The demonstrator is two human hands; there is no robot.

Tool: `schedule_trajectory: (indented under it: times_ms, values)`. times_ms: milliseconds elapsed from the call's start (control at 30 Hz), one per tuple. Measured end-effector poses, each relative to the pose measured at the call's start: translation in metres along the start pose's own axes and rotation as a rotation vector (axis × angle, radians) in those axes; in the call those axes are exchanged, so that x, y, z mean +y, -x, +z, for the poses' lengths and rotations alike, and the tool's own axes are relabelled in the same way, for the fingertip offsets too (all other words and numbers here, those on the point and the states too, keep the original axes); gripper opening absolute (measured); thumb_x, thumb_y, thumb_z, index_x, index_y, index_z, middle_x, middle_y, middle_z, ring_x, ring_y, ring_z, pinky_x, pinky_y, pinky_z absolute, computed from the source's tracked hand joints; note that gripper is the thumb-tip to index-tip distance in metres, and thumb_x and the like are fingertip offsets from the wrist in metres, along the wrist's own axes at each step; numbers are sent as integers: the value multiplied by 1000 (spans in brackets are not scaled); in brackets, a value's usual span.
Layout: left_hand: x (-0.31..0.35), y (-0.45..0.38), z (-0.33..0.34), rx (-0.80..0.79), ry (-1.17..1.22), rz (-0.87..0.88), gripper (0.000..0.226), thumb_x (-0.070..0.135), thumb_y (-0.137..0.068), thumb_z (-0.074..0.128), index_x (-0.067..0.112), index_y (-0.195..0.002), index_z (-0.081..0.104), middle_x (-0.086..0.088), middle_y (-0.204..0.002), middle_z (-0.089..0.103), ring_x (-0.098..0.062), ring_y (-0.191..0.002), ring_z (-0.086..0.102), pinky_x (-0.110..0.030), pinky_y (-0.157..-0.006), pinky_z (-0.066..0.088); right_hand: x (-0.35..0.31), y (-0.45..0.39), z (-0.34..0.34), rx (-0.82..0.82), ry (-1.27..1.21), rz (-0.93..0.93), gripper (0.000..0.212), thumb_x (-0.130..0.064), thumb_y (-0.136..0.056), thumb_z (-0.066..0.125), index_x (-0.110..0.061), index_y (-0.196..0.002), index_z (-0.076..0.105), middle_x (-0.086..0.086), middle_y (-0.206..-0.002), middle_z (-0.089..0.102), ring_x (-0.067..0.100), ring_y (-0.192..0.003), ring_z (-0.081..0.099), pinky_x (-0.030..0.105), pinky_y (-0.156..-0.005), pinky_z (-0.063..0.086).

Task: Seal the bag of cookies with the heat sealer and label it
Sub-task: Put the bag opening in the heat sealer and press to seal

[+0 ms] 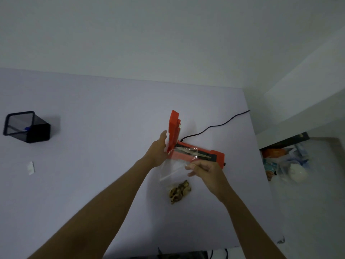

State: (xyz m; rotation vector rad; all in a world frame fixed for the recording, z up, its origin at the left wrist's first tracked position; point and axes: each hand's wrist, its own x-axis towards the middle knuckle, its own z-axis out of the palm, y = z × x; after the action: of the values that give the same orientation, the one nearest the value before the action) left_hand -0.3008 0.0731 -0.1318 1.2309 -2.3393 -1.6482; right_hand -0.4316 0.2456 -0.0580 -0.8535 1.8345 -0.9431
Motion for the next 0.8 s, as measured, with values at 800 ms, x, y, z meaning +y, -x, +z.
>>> schedule_trajectory:
  times_ms: [800]
  values:
    - [-156, 163, -142, -264, 566, -544, 25, 13, -89, 57, 10, -113, 65, -2, -107, 71, -14, -96, 68, -33, -88, 53, -36, -78, 227, -87, -207, 279, 14, -21, -93, 58, -13, -90, 69, 14, -92, 72, 19, -72, 67, 36, -68, 56]
